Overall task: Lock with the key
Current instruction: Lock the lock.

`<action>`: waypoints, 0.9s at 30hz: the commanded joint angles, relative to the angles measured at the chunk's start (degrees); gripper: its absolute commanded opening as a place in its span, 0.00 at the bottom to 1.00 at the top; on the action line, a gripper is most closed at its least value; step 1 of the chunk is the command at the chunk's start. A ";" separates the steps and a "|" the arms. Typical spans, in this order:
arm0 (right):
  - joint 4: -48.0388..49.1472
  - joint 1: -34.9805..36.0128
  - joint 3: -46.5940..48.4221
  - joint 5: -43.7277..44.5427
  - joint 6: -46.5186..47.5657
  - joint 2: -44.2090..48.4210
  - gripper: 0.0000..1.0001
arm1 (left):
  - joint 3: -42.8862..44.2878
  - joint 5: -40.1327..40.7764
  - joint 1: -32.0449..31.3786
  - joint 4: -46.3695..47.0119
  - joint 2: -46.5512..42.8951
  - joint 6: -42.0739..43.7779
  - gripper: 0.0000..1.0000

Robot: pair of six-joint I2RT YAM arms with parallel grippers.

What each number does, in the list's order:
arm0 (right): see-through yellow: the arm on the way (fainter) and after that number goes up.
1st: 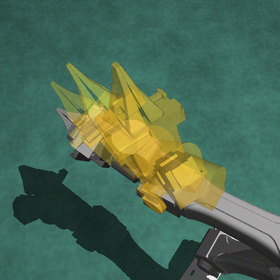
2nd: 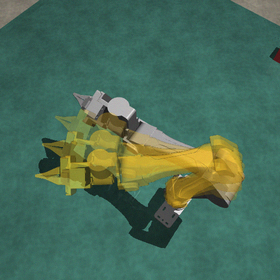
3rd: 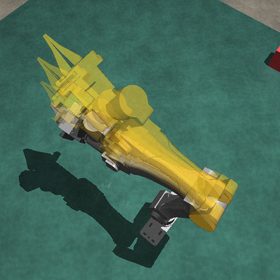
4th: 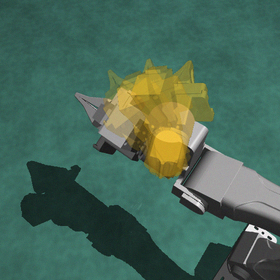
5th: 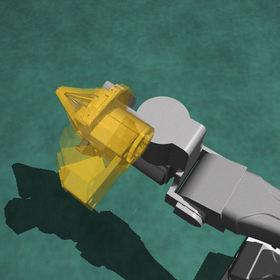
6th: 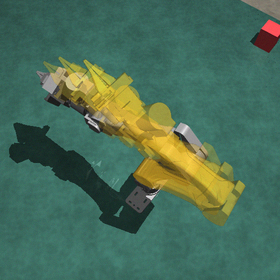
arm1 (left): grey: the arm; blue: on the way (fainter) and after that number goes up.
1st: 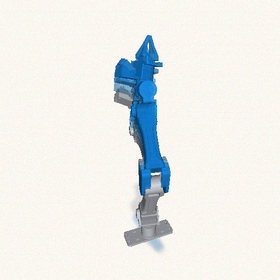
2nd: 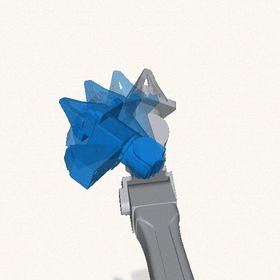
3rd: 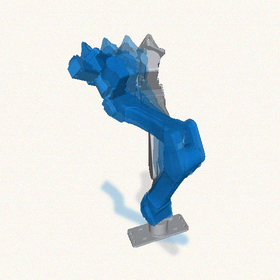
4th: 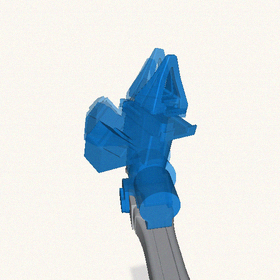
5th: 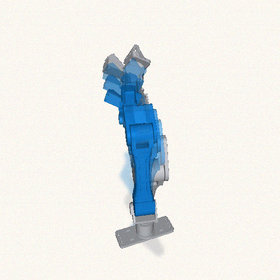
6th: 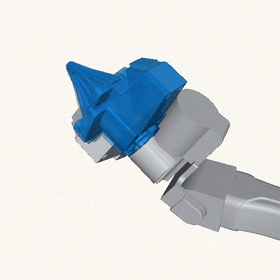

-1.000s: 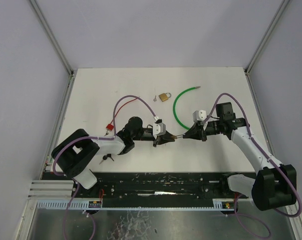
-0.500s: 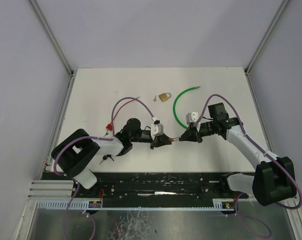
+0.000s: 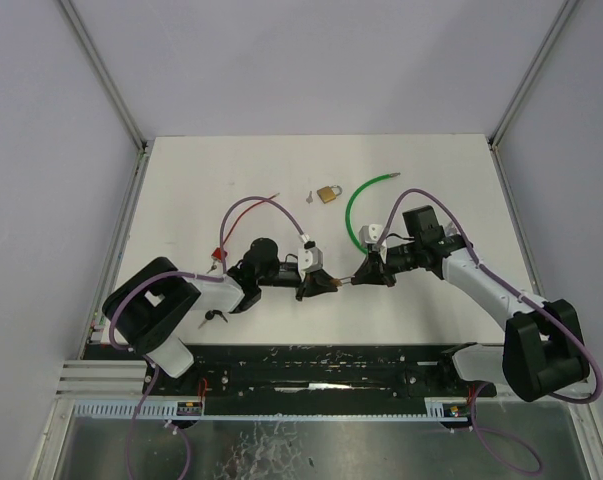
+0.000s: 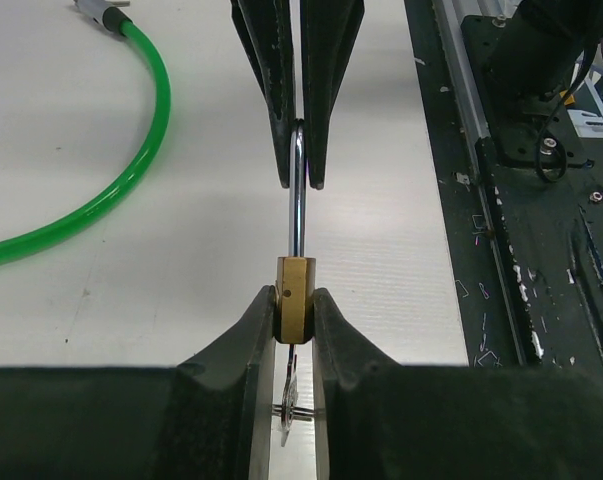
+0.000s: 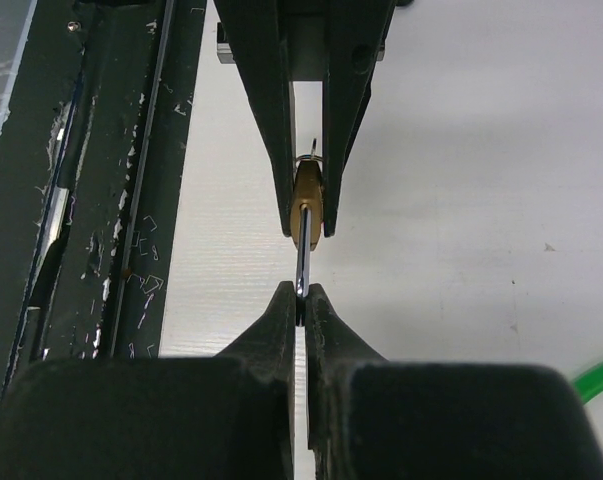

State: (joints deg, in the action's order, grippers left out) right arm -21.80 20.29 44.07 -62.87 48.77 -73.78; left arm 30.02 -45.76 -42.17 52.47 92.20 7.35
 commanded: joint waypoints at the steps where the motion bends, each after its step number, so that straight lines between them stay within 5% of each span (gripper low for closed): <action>1: 4.08 4.04 -1.04 -0.57 -2.40 -2.21 0.00 | 3.20 -2.98 -1.47 14.85 -1.17 -1.04 0.01; 6: -0.84 2.03 3.05 1.54 -2.45 -0.59 0.00 | 2.76 0.30 -0.99 12.93 -2.40 -2.18 0.04; 12: -6.09 -6.40 5.83 -1.24 -3.08 3.67 0.00 | 0.01 5.03 -0.09 18.19 -3.23 -6.43 0.51; 16: -6.94 -9.03 5.77 -3.10 -2.94 5.10 0.00 | -3.39 7.81 0.57 23.49 -4.51 -8.67 0.72; 23: -8.96 -13.02 6.30 -5.72 -2.00 6.37 0.00 | -7.14 9.86 2.20 29.32 -6.44 -12.27 0.79; 27: -9.50 -14.28 6.12 -7.00 -1.15 7.04 0.00 | -4.18 9.26 3.54 24.48 -5.69 -16.84 0.76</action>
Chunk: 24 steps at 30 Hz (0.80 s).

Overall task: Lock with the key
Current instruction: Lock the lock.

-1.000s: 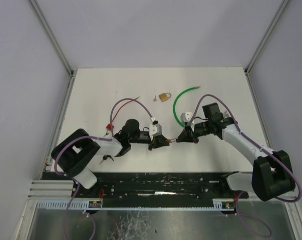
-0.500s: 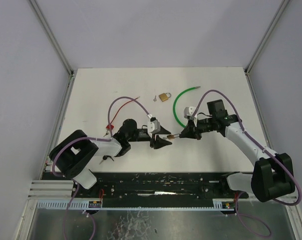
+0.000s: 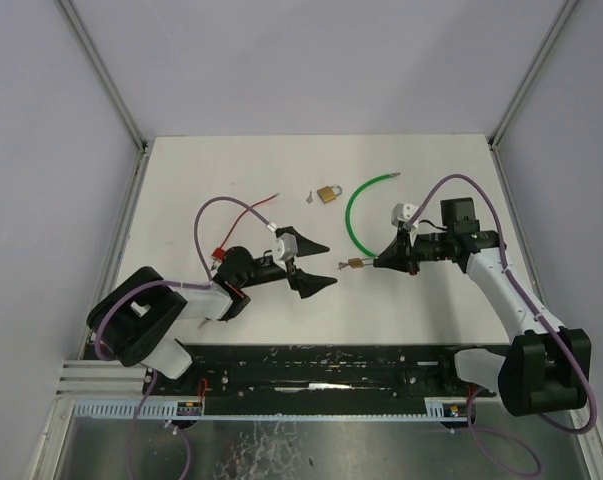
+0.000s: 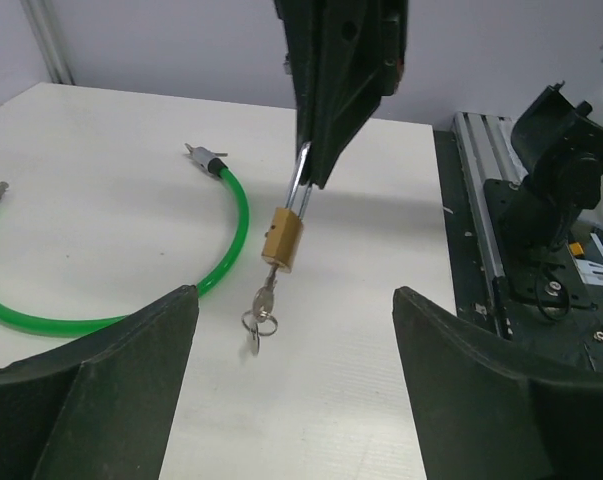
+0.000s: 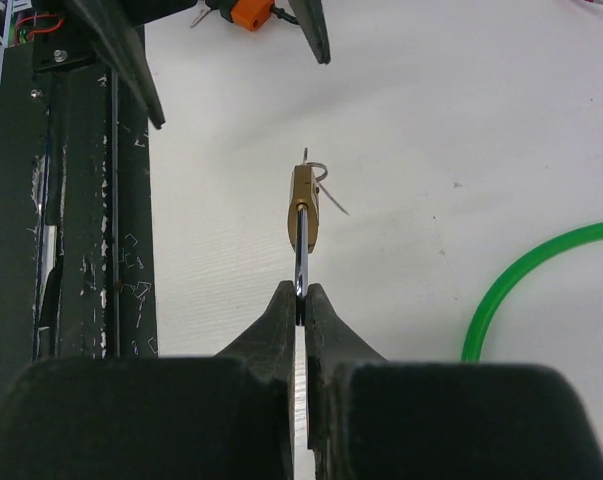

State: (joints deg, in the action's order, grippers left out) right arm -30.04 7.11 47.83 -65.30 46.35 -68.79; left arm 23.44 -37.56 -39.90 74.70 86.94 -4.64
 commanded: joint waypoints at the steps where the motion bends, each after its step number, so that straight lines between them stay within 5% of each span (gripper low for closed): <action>1: -1.52 -1.32 2.35 -4.77 1.55 2.08 0.00 | 3.39 0.71 1.39 0.35 -0.25 -5.00 0.73; 11: -2.04 -2.22 2.18 -6.96 2.26 2.68 0.00 | 10.03 -5.28 1.45 -9.56 3.92 -5.22 0.50; 24: -2.22 -2.81 2.09 -8.04 2.46 3.06 0.00 | 12.36 -7.19 1.32 -12.38 5.84 -5.37 0.42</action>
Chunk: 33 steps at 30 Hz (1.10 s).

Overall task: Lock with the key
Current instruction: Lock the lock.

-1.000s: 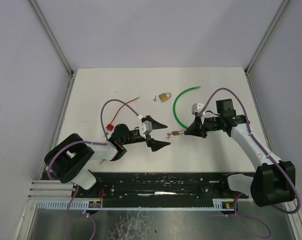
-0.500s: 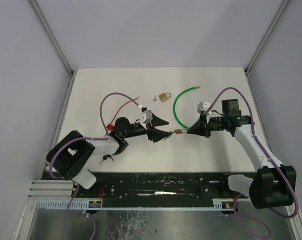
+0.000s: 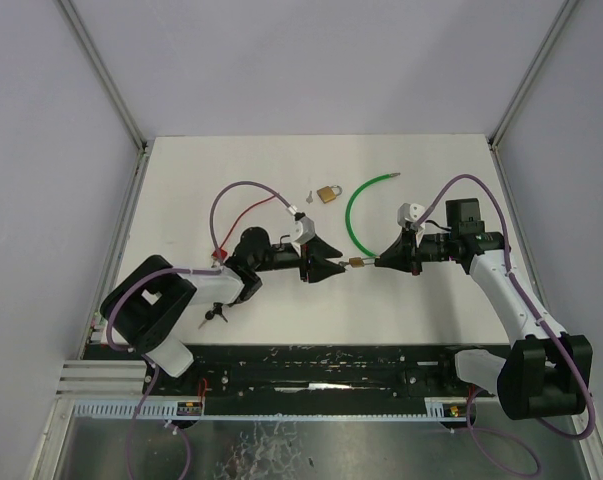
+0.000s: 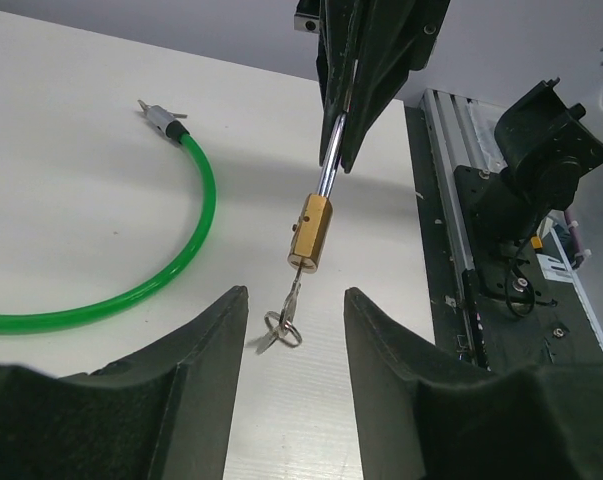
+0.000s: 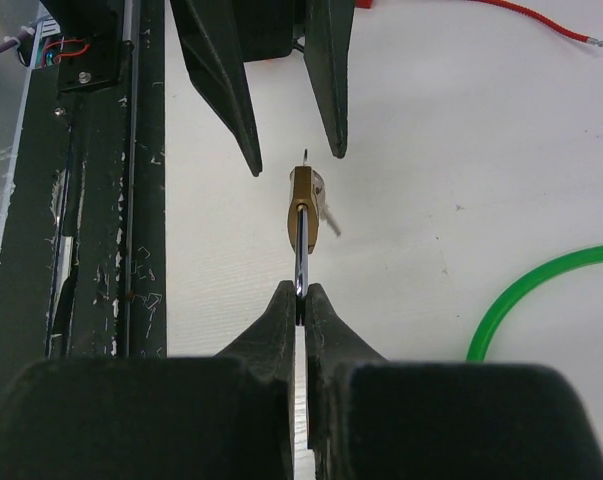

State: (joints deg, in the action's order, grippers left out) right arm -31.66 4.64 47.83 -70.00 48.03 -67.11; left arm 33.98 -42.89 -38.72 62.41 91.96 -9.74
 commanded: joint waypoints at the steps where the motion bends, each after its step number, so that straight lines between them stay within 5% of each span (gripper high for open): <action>1: -0.54 -0.34 2.07 -3.43 0.83 1.37 0.00 | 1.95 -2.00 0.14 -0.28 0.91 -0.28 0.41; 21: -0.16 -0.34 1.32 -4.95 0.93 1.37 0.00 | 5.30 -2.44 -1.01 -6.85 2.38 2.40 0.31; 28: -0.48 -0.34 1.30 -5.00 1.34 1.37 0.00 | 6.51 -4.32 -1.05 -8.57 2.76 3.22 0.02; 33: -2.54 -0.62 2.54 -3.78 2.58 1.54 0.00 | 4.70 -1.99 -0.94 -7.46 1.10 4.14 0.01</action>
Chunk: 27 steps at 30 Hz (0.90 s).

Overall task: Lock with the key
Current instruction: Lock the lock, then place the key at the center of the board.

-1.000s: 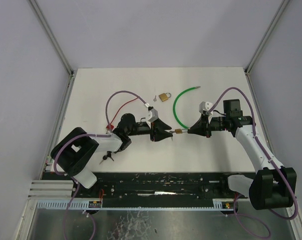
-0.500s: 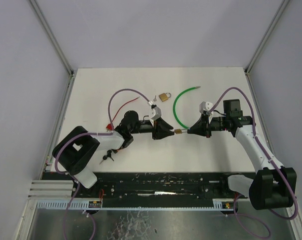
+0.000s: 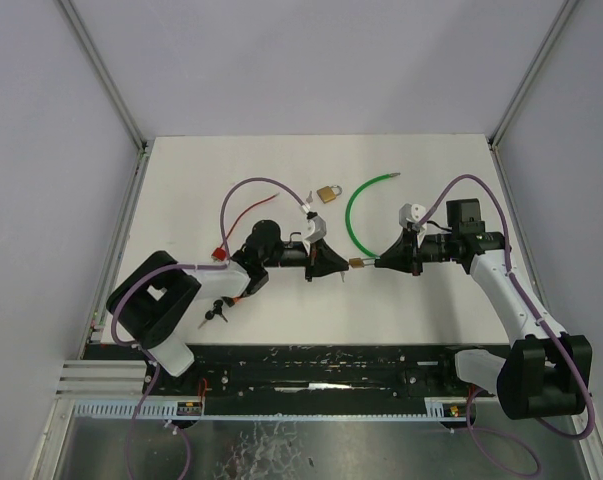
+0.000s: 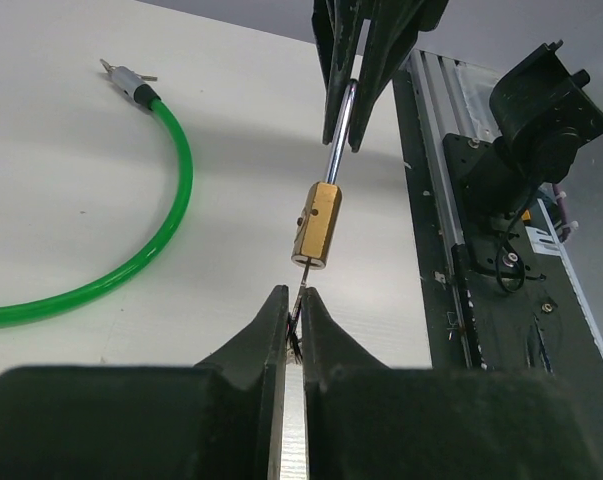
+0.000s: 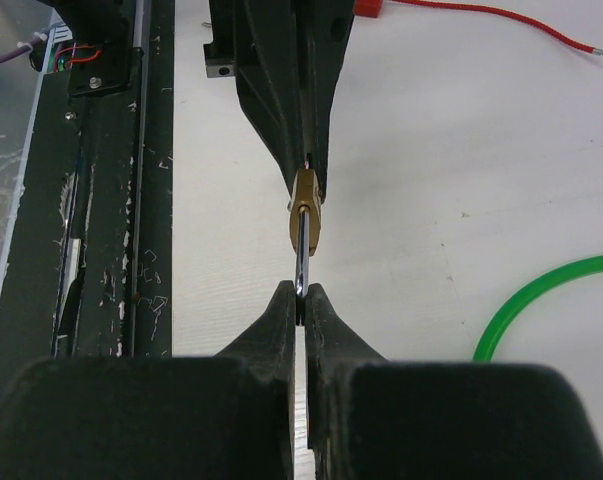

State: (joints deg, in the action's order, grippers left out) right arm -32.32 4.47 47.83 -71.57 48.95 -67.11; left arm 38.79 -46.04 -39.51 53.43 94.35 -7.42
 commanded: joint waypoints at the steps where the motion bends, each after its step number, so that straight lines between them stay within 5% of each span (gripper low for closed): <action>1: -2.52 -0.80 2.99 -2.20 1.88 1.61 0.00 | -0.73 1.82 -0.18 2.27 -1.68 1.88 0.01; 11: -8.12 -4.32 6.17 -1.92 5.66 1.63 0.00 | -3.79 3.58 1.02 7.25 -3.30 0.47 0.00; 18: -3.07 -5.17 4.55 -1.53 1.94 1.67 0.00 | -5.80 4.29 3.75 14.44 -2.96 -5.89 0.01; 24: 7.04 -5.17 0.36 -1.33 -6.99 2.91 0.00 | -9.22 16.09 4.89 17.36 -5.08 -11.05 0.00; 27: 11.63 -5.17 -1.05 -0.84 -11.54 2.96 0.00 | -6.01 24.26 6.93 7.63 -5.07 -18.13 0.00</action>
State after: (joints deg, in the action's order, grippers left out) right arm -29.30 -0.45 47.99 -71.40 44.97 -65.47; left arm 30.06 -33.91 -34.81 64.45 90.80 -16.75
